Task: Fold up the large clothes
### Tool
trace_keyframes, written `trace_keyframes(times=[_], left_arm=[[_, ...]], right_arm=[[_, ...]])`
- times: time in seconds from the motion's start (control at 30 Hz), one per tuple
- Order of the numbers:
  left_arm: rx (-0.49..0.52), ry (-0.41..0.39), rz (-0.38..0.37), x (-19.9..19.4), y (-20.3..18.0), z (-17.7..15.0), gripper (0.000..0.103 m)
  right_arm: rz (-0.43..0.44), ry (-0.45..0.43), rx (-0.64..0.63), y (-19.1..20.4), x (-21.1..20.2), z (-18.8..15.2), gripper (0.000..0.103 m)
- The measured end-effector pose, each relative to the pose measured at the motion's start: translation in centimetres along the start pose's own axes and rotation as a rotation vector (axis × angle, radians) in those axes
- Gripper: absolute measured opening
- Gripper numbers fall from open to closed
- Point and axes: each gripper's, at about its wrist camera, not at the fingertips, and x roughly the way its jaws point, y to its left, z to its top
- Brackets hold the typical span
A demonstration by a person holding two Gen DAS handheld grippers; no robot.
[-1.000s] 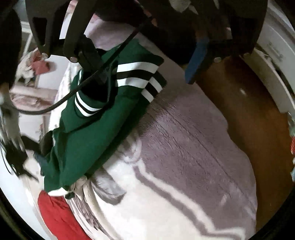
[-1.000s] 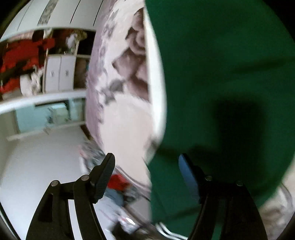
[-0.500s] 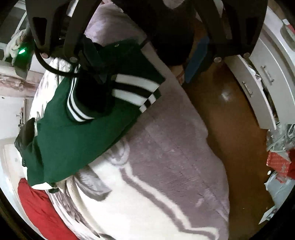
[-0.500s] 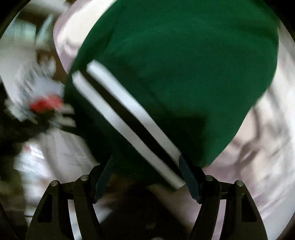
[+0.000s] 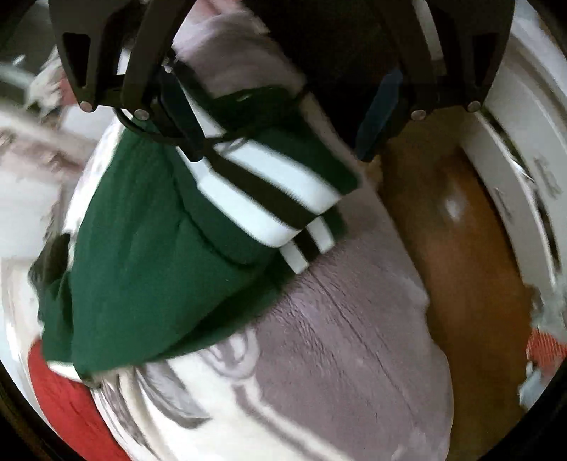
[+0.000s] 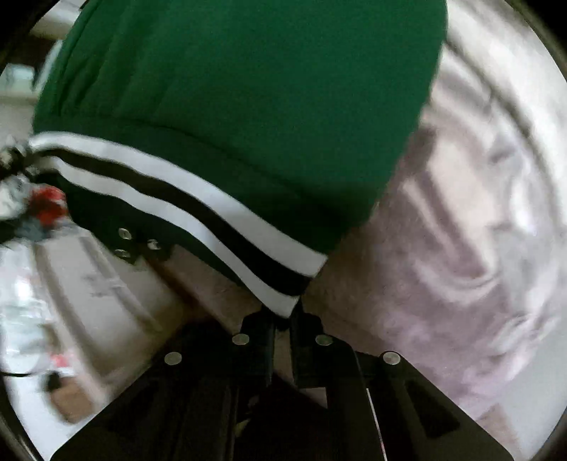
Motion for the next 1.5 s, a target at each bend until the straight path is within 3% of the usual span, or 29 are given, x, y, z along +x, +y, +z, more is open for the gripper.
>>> trace_keyframes(times=[0.07, 0.13, 0.17, 0.2, 0.23, 0.43, 0.47, 0.5, 0.53, 0.6, 0.67, 0.73, 0.77, 0.8, 0.83, 0.87, 1.0, 1.13, 1.27, 1.3, 1.33, 1.37, 1.43, 1.5], left_arm=[[-0.028, -0.019, -0.031, 0.4, 0.0, 0.5, 0.086], [0.002, -0.101, -0.032, -0.2, -0.5, 1.0, 0.068], [0.028, -0.129, -0.018, -0.5, -0.9, 1.1, 0.050], [0.053, -0.154, -0.002, -0.8, -1.4, 1.4, 0.019], [0.064, -0.170, -0.009, -1.1, -1.5, 1.5, 0.007], [0.035, -0.236, -0.007, -3.6, 0.1, 3.3, 0.003], [0.030, -0.248, -0.003, -3.9, 0.7, 3.9, 0.003], [0.028, -0.247, -0.004, -4.1, 1.2, 4.4, 0.003], [0.031, -0.232, -0.008, -4.3, 1.3, 4.7, 0.003], [0.063, -0.192, 0.014, -5.1, 0.5, 4.2, 0.009], [0.145, -0.149, 0.067, -6.0, -1.6, 3.0, 0.009], [0.260, -0.145, 0.142, -7.5, -4.3, 1.8, 0.014], [0.312, -0.147, 0.169, -8.2, -5.5, 1.7, 0.027], [0.360, -0.145, 0.171, -8.7, -6.9, 1.7, 0.053], [0.411, -0.153, 0.160, -9.0, -8.6, 2.4, 0.071], [0.457, -0.156, 0.151, -9.0, -10.4, 3.6, 0.097], [0.576, -0.172, 0.083, -7.0, -18.1, 10.5, 0.097], [0.676, -0.217, -0.001, -3.6, -27.2, 17.4, 0.097], [0.839, -0.172, 0.007, 3.3, -36.9, 23.3, 0.095], [0.859, -0.148, 0.012, 5.0, -38.3, 24.7, 0.079], [0.873, -0.121, 0.010, 6.8, -39.6, 25.7, 0.062], [0.885, -0.092, 0.012, 8.3, -40.5, 26.5, 0.024], [0.893, -0.079, 0.015, 10.0, -41.7, 27.6, 0.013], [0.881, -0.130, -0.022, 8.8, -41.6, 28.7, 0.011]], right_arm=[[0.162, 0.030, 0.060, -1.9, -1.4, -0.4, 0.015], [0.313, 0.008, 0.119, -3.8, -2.9, -0.9, 0.049], [0.367, -0.012, 0.156, -4.6, -3.6, -1.1, 0.054], [0.401, -0.023, 0.188, -5.4, -3.8, -1.2, 0.056], [0.439, -0.032, 0.242, -6.5, -3.8, -1.3, 0.056], [0.585, -0.122, 0.472, -9.0, -0.3, 0.7, 0.055], [0.611, -0.122, 0.512, -9.0, 0.8, 0.9, 0.050], [0.630, -0.114, 0.529, -8.5, 1.6, 0.9, 0.034], [0.624, -0.071, 0.524, -7.9, 2.4, 0.9, 0.028], [0.561, -0.054, 0.480, -6.5, 2.9, 1.2, 0.028], [0.502, -0.054, 0.436, -6.8, 0.9, 0.8, 0.028], [0.508, -0.085, 0.458, -7.8, -1.4, 0.1, 0.034], [0.525, -0.112, 0.480, -8.5, -2.8, -0.1, 0.039], [0.535, -0.132, 0.495, -8.8, -3.7, -0.2, 0.050], [0.544, -0.163, 0.514, -9.4, -5.3, -0.2, 0.053], [0.541, -0.189, 0.528, -9.8, -6.6, 0.1, 0.053], [0.534, -0.289, 0.580, -11.2, -10.0, 3.6, 0.058], [0.491, -0.414, 0.628, -13.9, -13.3, 9.4, 0.058], [0.470, -0.497, 0.680, -18.6, -16.1, 14.3, 0.058], [0.457, -0.506, 0.685, -21.0, -17.2, 15.7, 0.058], [0.438, -0.511, 0.694, -20.5, -16.6, 16.3, 0.058], [0.428, -0.513, 0.707, -21.2, -16.4, 16.8, 0.058], [0.437, -0.511, 0.753, -22.7, -15.8, 17.5, 0.058], [0.467, -0.513, 0.793, -24.9, -15.8, 17.2, 0.058]])
